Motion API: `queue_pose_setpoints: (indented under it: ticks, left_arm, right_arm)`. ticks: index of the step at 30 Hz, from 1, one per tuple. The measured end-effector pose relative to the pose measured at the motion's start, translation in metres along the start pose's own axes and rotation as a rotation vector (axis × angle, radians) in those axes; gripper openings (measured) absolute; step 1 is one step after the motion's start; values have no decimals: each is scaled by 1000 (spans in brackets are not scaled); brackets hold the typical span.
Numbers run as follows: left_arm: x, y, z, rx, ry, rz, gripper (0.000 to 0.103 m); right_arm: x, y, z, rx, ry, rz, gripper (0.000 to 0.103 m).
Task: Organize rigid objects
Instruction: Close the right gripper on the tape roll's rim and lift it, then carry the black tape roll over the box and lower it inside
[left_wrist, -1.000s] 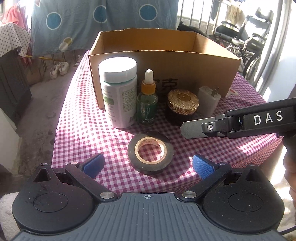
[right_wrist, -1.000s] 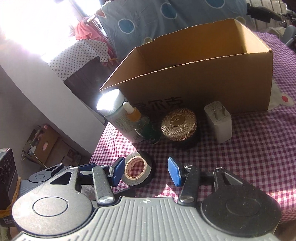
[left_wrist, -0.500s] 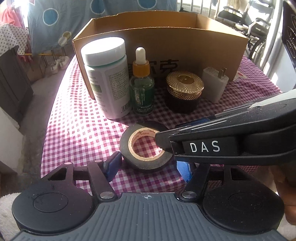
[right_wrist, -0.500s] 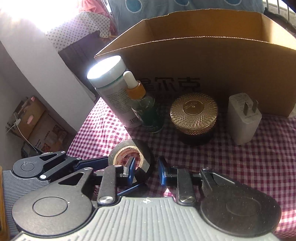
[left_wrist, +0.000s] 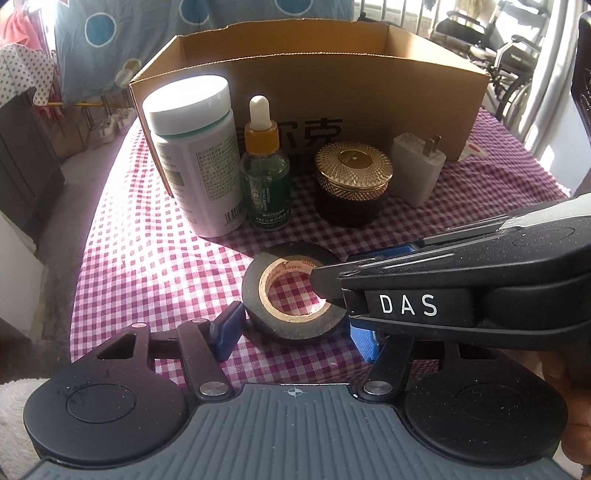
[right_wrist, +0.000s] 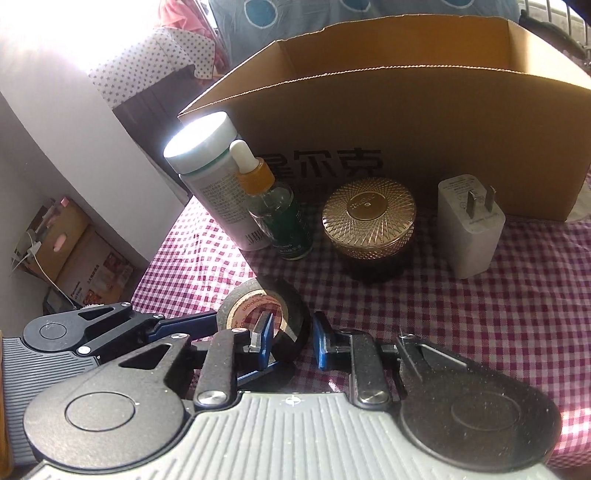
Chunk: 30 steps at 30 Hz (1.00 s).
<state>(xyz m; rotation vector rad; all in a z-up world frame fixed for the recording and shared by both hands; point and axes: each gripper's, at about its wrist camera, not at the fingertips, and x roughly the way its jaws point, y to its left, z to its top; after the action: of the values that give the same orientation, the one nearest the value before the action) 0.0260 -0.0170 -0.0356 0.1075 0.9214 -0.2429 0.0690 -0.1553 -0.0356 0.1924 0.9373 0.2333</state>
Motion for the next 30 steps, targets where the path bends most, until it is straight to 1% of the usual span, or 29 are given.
queue_pose_setpoints:
  ticks: [14,26,30]
  left_arm:
    - [8,-40,8,62,10,-45,62]
    - [17,-71,16,104,22,-81,62]
    - [18,-78,18,117,22,-82,62]
  right_arm:
    - [-23,-35,-11,73,-23,-34,25]
    - [-39,-56,-20,100,-42,-62,25]
    - [-43,-62,-22,104,-49,-69,25]
